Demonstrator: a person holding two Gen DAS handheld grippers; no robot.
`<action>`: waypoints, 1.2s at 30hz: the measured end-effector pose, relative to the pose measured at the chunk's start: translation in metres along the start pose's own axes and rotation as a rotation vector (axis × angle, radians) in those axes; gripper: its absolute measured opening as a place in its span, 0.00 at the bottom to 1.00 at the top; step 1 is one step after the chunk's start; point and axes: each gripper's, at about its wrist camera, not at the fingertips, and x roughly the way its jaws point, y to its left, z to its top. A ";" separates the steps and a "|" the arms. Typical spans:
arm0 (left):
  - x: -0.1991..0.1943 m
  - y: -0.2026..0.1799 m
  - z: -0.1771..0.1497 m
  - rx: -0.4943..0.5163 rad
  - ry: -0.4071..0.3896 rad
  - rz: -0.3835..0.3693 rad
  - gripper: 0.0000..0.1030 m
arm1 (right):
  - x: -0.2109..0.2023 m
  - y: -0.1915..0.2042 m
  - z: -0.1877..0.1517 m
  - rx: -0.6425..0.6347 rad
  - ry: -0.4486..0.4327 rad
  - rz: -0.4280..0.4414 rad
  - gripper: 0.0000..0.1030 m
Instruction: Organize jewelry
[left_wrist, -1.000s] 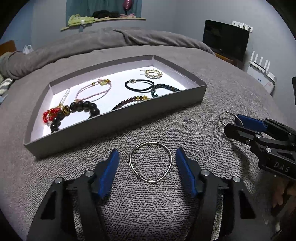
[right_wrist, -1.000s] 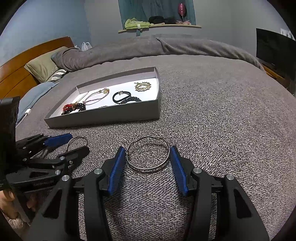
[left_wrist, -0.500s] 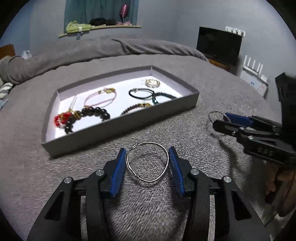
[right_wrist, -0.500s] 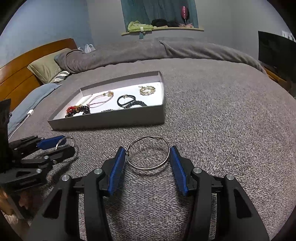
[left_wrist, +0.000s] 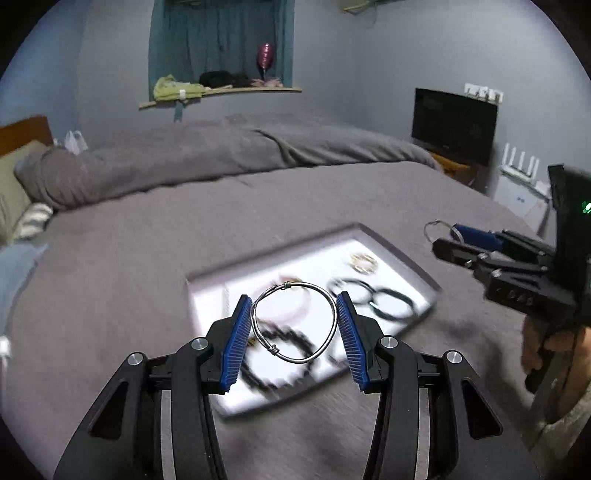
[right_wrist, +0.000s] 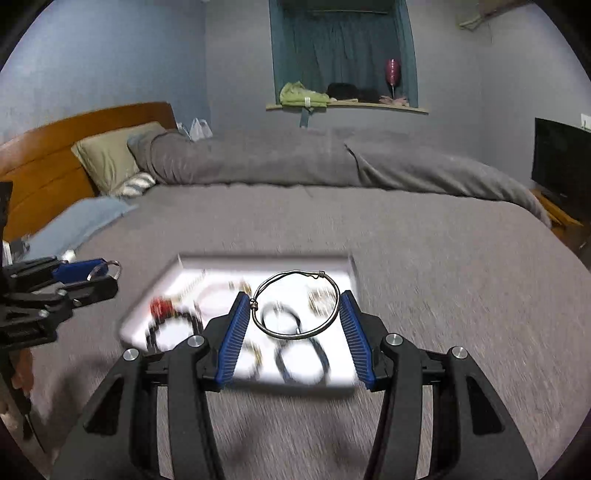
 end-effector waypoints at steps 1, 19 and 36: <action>0.004 0.004 0.006 0.000 0.005 0.001 0.47 | 0.005 -0.001 0.005 0.005 -0.002 0.000 0.49; 0.161 0.039 0.008 -0.090 0.283 -0.019 0.47 | 0.163 -0.008 0.013 -0.052 0.411 0.003 0.49; 0.141 0.042 0.005 -0.088 0.275 -0.012 0.60 | 0.136 -0.013 0.024 0.003 0.363 0.006 0.59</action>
